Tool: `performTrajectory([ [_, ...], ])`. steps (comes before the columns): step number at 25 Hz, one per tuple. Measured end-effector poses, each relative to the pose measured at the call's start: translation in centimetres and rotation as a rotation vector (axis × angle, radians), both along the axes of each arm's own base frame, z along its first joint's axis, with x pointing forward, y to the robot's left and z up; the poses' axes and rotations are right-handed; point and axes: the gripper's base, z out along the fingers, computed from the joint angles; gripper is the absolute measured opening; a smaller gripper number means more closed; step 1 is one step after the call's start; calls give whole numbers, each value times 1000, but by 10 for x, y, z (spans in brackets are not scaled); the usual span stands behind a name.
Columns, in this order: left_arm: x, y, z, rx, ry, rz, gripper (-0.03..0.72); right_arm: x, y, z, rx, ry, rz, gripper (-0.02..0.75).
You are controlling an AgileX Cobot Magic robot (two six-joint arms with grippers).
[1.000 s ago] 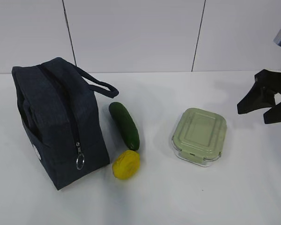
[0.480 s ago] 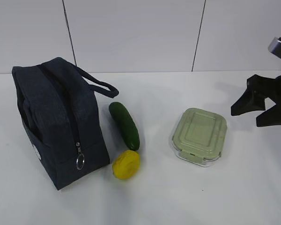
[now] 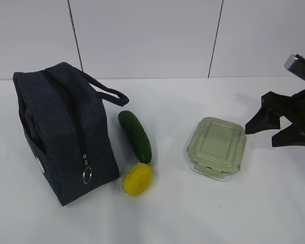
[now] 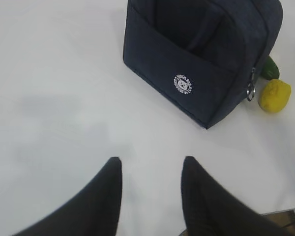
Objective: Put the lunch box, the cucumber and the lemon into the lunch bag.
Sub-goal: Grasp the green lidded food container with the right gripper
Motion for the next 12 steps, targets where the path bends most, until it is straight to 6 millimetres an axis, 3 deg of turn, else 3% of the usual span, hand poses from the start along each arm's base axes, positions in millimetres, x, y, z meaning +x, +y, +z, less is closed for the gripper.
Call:
performTrajectory([
  [7,18,0,19,-59,25,43,363,-4,1,-9,9,0,-7,552],
  [12,41,-1,39,-113,92,68,370,-2,3,-7,40,-21,-17,552],
])
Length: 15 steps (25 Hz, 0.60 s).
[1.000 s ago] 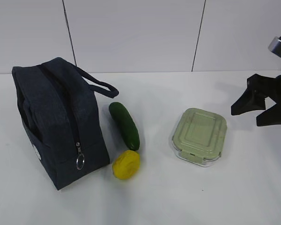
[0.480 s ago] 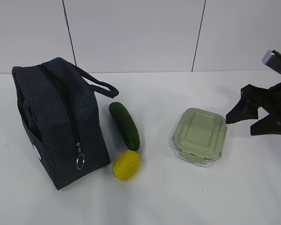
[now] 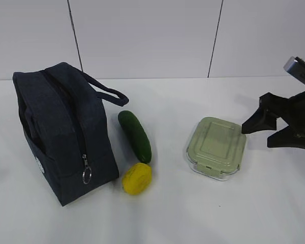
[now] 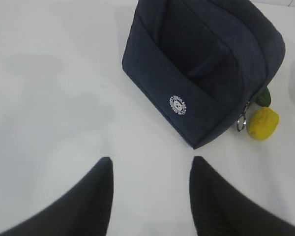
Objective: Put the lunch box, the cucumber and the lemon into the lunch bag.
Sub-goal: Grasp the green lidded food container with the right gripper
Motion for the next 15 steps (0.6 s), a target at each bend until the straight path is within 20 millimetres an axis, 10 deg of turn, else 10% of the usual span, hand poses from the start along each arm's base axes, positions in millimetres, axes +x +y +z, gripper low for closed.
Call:
performTrajectory([
  [15,85,-17,11,-291,119,-2,373,1,0,0,0,-11,8,552],
])
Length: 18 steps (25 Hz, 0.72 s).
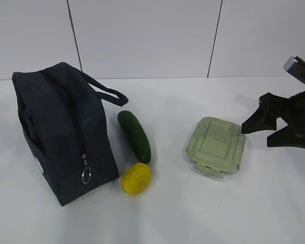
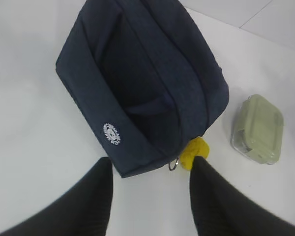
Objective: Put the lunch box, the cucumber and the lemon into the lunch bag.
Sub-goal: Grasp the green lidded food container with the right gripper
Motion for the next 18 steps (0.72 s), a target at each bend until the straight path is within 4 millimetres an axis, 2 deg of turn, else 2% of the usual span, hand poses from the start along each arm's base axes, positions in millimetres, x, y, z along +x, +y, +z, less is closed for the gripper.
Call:
performTrajectory([
  [10,44,-7,-8,-234,31,90,374,0,0,0,0,-5,2,553],
  [18,68,-7,-25,-274,110,131,374,3,0,1,6,-44,-14,552],
])
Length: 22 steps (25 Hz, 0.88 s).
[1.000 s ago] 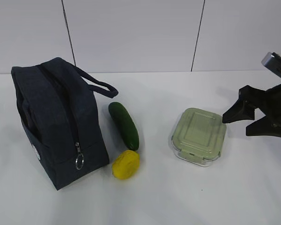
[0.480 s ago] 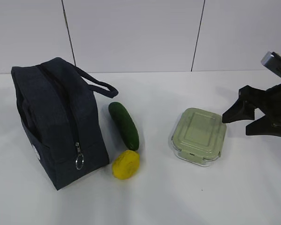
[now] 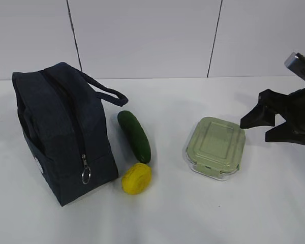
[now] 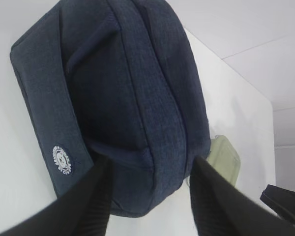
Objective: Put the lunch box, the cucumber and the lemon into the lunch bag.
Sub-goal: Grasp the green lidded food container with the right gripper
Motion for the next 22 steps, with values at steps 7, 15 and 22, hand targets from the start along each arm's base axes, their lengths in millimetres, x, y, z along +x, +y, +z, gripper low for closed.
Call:
performTrajectory([
  [7,3,1,-1,-1,-4,15,374,-10,-1,-19,32,26,-114,552],
  [15,5,2,-1,-1,-13,25,374,-8,2,-27,134,23,-192,553],
  [22,5,2,-1,-1,-13,25,374,-3,1,-51,160,69,-157,554],
])
